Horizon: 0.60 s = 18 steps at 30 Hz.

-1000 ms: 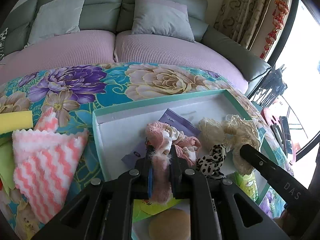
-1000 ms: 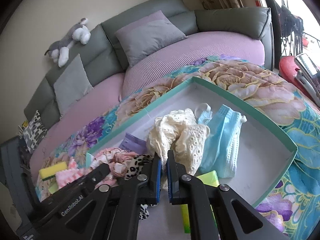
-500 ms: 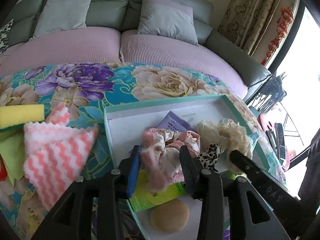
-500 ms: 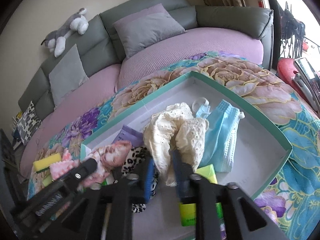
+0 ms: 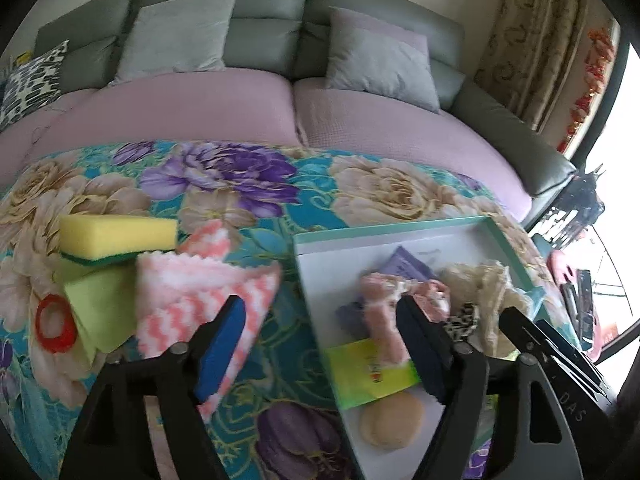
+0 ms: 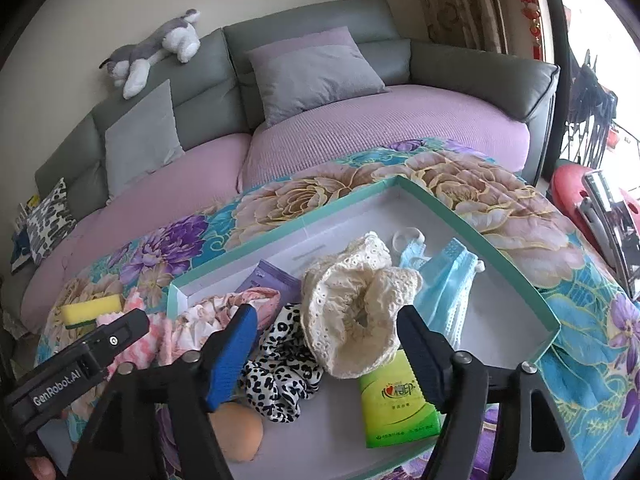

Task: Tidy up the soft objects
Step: 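Withdraw both open grippers from the tray toward the remaining pile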

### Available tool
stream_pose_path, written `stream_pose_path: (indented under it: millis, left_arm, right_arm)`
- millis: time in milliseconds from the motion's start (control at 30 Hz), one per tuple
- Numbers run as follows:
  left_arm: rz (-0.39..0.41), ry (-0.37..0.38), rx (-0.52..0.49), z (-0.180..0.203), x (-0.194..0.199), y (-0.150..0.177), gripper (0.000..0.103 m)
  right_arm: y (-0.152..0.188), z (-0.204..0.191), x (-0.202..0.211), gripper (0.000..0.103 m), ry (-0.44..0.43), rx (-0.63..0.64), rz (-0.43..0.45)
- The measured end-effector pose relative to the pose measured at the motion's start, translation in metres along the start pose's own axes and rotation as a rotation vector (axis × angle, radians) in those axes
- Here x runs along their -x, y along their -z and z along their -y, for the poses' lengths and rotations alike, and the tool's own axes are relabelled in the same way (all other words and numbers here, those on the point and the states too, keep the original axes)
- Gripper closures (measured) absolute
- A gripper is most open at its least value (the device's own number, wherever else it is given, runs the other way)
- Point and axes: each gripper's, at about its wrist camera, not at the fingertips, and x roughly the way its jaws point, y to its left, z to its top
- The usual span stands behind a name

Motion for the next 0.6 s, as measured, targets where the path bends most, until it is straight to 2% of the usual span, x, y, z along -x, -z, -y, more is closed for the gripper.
stream_pose_path:
  millis: [100, 233, 300, 600]
  left_arm:
    - [0.005, -0.040, 0.018, -0.010, -0.002, 0.002, 0.017]
    - [0.018, -0.098, 0.031, -0.021, 0.000, 0.006, 0.015]
    - [0.027, -0.131, 0.047, -0.029, 0.002, 0.008, 0.005]
    - [0.081, -0.187, 0.106, -0.054, 0.020, 0.012, 0.004]
  right_arm:
    - [0.001, -0.003, -0.004, 0.019, 0.031, 0.023, -0.007]
    - [0.001, -0.003, -0.004, 0.001, 0.041, 0.019, -0.004]
    - [0.001, -0.004, -0.004, 0.001, 0.038, 0.019, -0.003]
    - [0.001, -0.016, 0.000, 0.000, 0.043, 0.061, 0.018]
